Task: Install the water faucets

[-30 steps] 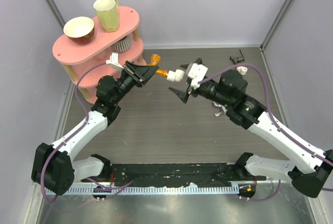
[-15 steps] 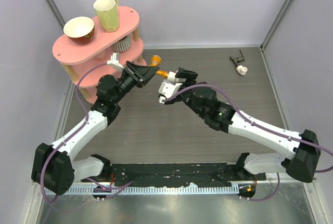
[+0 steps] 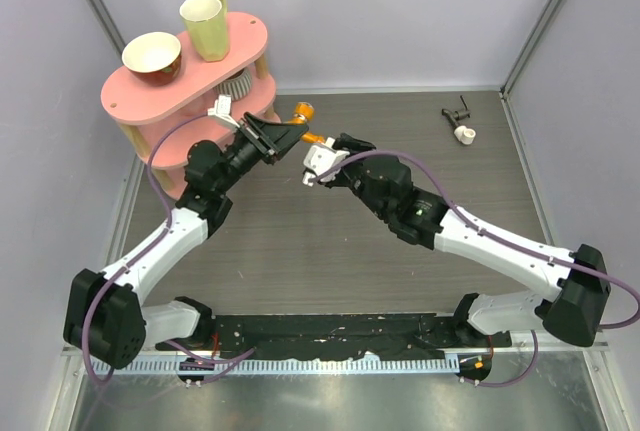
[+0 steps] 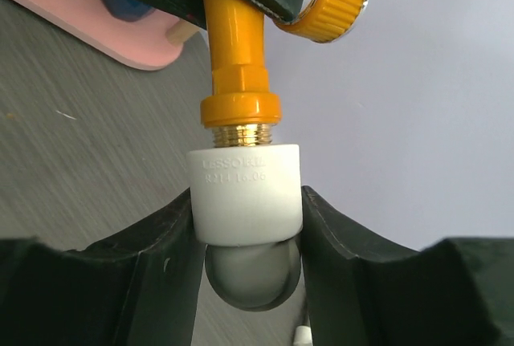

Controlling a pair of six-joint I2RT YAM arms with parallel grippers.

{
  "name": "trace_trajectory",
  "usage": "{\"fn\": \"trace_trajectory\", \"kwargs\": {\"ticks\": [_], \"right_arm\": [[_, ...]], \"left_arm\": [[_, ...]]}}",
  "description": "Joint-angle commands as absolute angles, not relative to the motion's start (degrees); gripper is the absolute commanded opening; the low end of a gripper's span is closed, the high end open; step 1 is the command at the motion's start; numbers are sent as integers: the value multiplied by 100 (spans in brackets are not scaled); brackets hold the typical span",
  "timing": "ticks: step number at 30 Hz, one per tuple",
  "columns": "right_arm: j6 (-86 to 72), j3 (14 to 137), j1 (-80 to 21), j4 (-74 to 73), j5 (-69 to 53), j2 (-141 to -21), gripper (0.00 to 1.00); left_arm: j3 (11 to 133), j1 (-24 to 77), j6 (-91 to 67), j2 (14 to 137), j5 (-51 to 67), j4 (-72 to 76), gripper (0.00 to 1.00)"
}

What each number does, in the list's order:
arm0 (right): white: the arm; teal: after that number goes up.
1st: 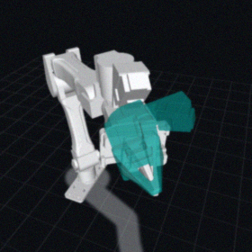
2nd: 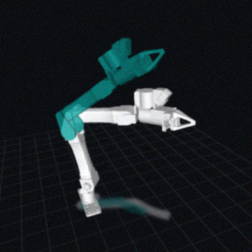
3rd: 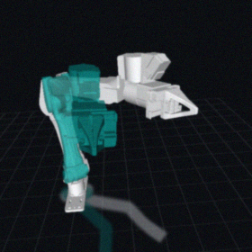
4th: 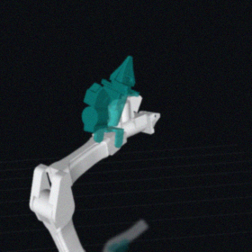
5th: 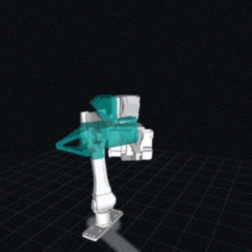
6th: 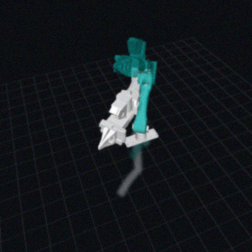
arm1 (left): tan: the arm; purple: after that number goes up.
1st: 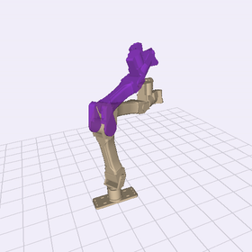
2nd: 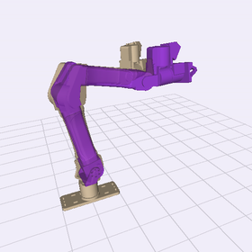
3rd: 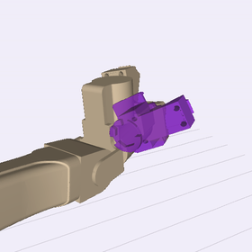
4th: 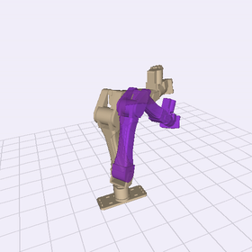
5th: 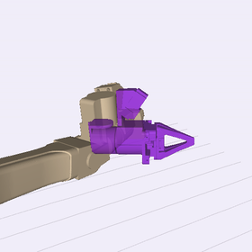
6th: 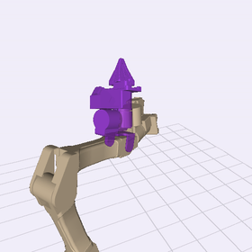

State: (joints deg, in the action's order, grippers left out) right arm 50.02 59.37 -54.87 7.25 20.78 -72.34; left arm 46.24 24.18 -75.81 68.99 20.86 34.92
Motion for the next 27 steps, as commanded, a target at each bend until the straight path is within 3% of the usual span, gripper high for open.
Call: {"fn": "trace_trajectory", "kwargs": {"ticks": [1, 2, 15, 19, 27], "right_arm": [[3528, 6740, -5494, 72, 898, -6987, 8], [3342, 6793, -5441, -147, 505, -6953, 1], [-1242, 7716, -3535, 8, -4427, -7180, 1], [-3230, 7595, -3279, 1978, -5745, -7426, 1], [-7203, 7427, -2944, 5085, -6433, -8349, 1]], "left_arm": [[4992, 2470, -7331, 6987, 2680, 4640, 0], [5018, 2470, -7165, 7022, 2881, 4745, 0], [5027, 2399, -5581, 7066, 4288, 6405, 0], [5080, 2399, -5712, 7128, 4727, 7021, 0], [4913, 2391, -5853, 7066, 4931, 8015, 0]]}}
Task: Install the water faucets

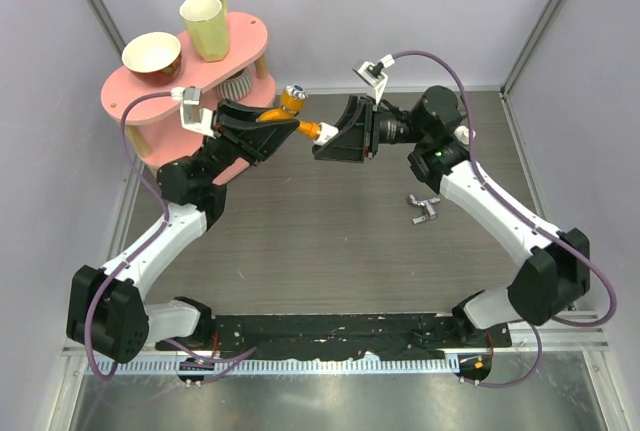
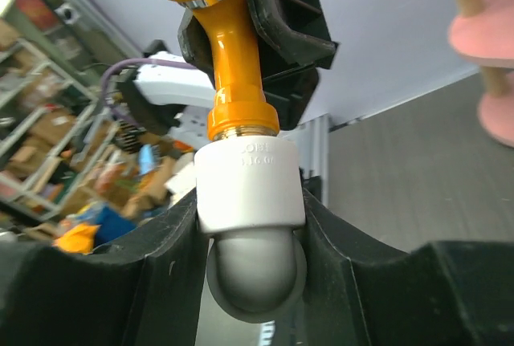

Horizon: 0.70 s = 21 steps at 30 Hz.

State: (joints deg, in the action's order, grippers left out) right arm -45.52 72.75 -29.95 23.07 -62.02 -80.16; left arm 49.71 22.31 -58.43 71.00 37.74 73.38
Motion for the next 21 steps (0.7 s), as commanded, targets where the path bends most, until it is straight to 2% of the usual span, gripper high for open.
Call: {"fn": "trace_trajectory", "kwargs": {"ticks": [1, 3, 5, 6, 7, 9, 10, 11, 13, 17, 20, 21], "right_arm": [[-7833, 7427, -2936, 5724, -6434, -8419, 1], [-8269, 7444, -2909, 6151, -6434, -8648, 1], [-8376, 7436, -2866, 6389, -6442, -8736, 14], [-8341, 7392, -2857, 6381, -6442, -8754, 22], [-8280, 7374, -2830, 6329, -6460, -8771, 39], [-8017, 7243, -2725, 6241, -6443, -8737, 56], [-7911, 7199, -2681, 6127, -6416, -8710, 69], [-7658, 7163, -2637, 6030, -6399, -8693, 74], [-7393, 7093, -2514, 5680, -6363, -8622, 83], [-5973, 7093, -2321, 4608, -6249, -8455, 89], [-4733, 7189, -2198, 2923, -5925, -8262, 90], [-3658, 7329, -2189, 1856, -5741, -8218, 91]], "left_arm": [[4887, 2391, -5880, 7066, 4922, 8033, 0], [4852, 2391, -5906, 7023, 4782, 7946, 0], [4799, 2391, -5915, 6988, 4415, 7544, 0], [4799, 2391, -5906, 6944, 4264, 7306, 0], [4781, 2391, -5898, 6874, 4123, 7086, 0], [4738, 2391, -5889, 6777, 3616, 6611, 0], [4694, 2391, -5871, 6655, 3430, 6427, 0], [4685, 2391, -5845, 6592, 3280, 6016, 0], [4702, 2391, -5661, 6391, 2875, 5531, 0], [4737, 2391, -5440, 6065, 2120, 4229, 0], [4781, 2399, -5598, 5907, 1592, 3587, 0], [4807, 2391, -5738, 5889, 1521, 3482, 0]]}}
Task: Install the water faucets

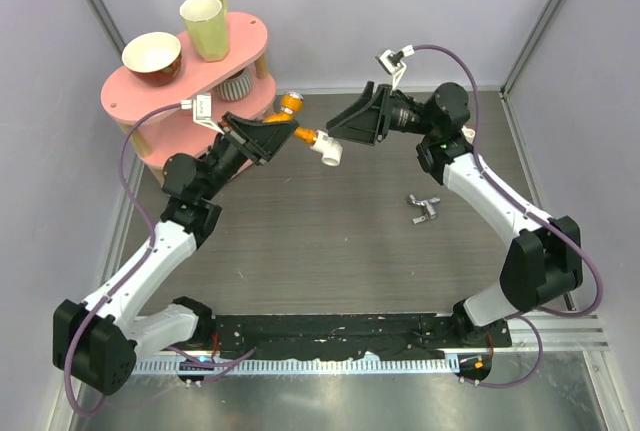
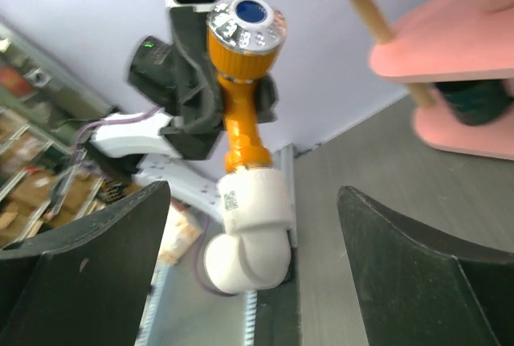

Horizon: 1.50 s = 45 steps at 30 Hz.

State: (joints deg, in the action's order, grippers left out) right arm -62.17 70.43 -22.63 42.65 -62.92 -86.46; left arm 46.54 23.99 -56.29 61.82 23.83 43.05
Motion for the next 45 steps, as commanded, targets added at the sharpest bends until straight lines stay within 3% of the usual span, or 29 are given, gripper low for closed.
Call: {"fn": "trace_trajectory", "kwargs": {"ticks": [1, 4, 10, 16, 19, 25, 33, 36, 37, 39, 40, 43, 45], "right_arm": [[-3213, 7391, -2188, 1367, -5313, -8087, 91], [-2068, 7331, -2188, 730, -4416, -7710, 92], [-759, 6548, -2294, 1371, -3779, -6891, 93], [1778, 6477, -3373, 442, -2762, -6513, 95], [2258, 6750, -3910, -315, -2155, -6679, 95], [3181, 6601, -4675, -378, -669, -6943, 95], [3691, 6231, -5124, 518, 466, -7259, 89], [3683, 6267, -5159, 536, 405, -7330, 72], [3596, 6293, -5159, 536, 282, -7321, 57], [3490, 6372, -5177, 440, 142, -7313, 38], [3394, 6520, -5168, 326, 80, -7321, 21], [3139, 6924, -5159, -280, -412, -7348, 2], [2814, 7083, -5159, -588, -755, -7330, 1]], "left_arm": [[4834, 2391, -5800, 5880, 1425, 3289, 0], [5001, 2399, -5950, 5871, 1258, 2649, 0], [5221, 2391, -6161, 5862, 941, 1751, 0], [5300, 2391, -6512, 5994, 1037, 1661, 0], [5317, 2391, -6609, 6003, 1081, 1644, 0], [5335, 2391, -6724, 6012, 1178, 1714, 0], [5335, 2391, -6899, 6073, 1397, 1889, 0], [5344, 2391, -6891, 6091, 1459, 1916, 0], [5344, 2391, -6865, 6108, 1476, 1916, 0], [5344, 2391, -6812, 6135, 1547, 1916, 0], [5335, 2391, -6785, 6143, 1582, 1916, 0], [5317, 2391, -6418, 6170, 1652, 2012, 0], [5291, 2391, -5908, 6126, 1722, 2161, 0]]}}
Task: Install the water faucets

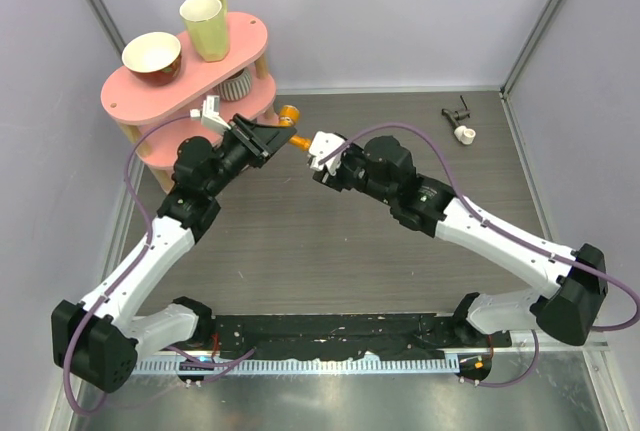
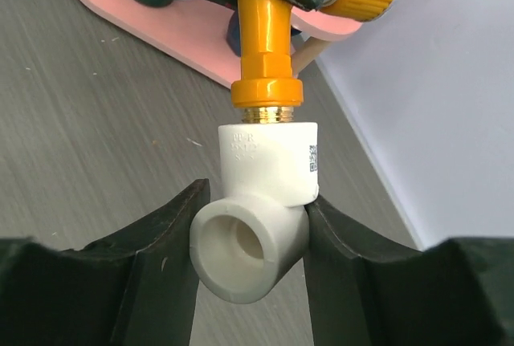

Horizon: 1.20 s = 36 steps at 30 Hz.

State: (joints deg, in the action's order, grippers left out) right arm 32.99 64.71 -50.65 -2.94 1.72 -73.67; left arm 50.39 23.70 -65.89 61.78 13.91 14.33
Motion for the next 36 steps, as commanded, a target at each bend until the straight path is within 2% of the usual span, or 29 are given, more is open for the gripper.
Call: {"fn": "trace_trajectory", "kwargs": {"ticks": [1, 5, 9, 15, 18, 19, 22, 23, 26, 29, 30, 31, 33, 36], "right_arm": [[2673, 7241, -5150, -772, -895, -7330, 1], [1587, 7663, -4923, -1125, -1931, -7374, 1], [374, 8015, -4168, -1142, -4098, -7497, 1], [-1254, 8358, -3674, -679, -5825, -7760, 1], [-2834, 8113, -3516, 734, -6511, -7840, 1], [-3909, 7877, -3490, 1843, -6652, -7875, 1], [-5453, 7568, -3419, 3876, -7022, -8112, 1], [-6102, 7541, -3410, 4224, -7118, -8173, 1], [-6626, 7506, -3393, 4816, -7198, -8393, 1], [-6531, 7480, -3340, 4834, -7163, -8394, 32], [-6426, 7453, -3270, 4825, -7102, -8350, 54], [-6320, 7427, -3226, 4703, -7058, -8315, 64], [-5778, 7435, -3086, 4326, -6935, -8236, 80], [-4761, 7497, -2980, 3237, -6777, -8069, 90]], "left_arm": [[5204, 2382, -5732, 6126, 1792, 2293, 0], [4931, 2294, -4635, 6091, 2600, 3617, 0], [4685, 2250, -3896, 6047, 3593, 4481, 0], [4465, 2224, -3569, 5985, 4613, 5430, 0], [4368, 2224, -3621, 5994, 4859, 5922, 0], [4368, 2224, -3743, 6020, 4939, 6150, 0], [4412, 2224, -4024, 6134, 5220, 6589, 0], [4412, 2224, -4278, 6178, 5273, 6731, 0], [4395, 2232, -4587, 6284, 5247, 7048, 0], [4368, 2206, -4728, 6284, 4923, 6988, 0], [4333, 2197, -4781, 6267, 4609, 6918, 0], [4316, 2197, -4799, 6223, 4449, 6726, 0], [4289, 2197, -4816, 6161, 4150, 6461, 0], [4237, 2197, -4851, 6047, 3622, 6056, 0]]}}
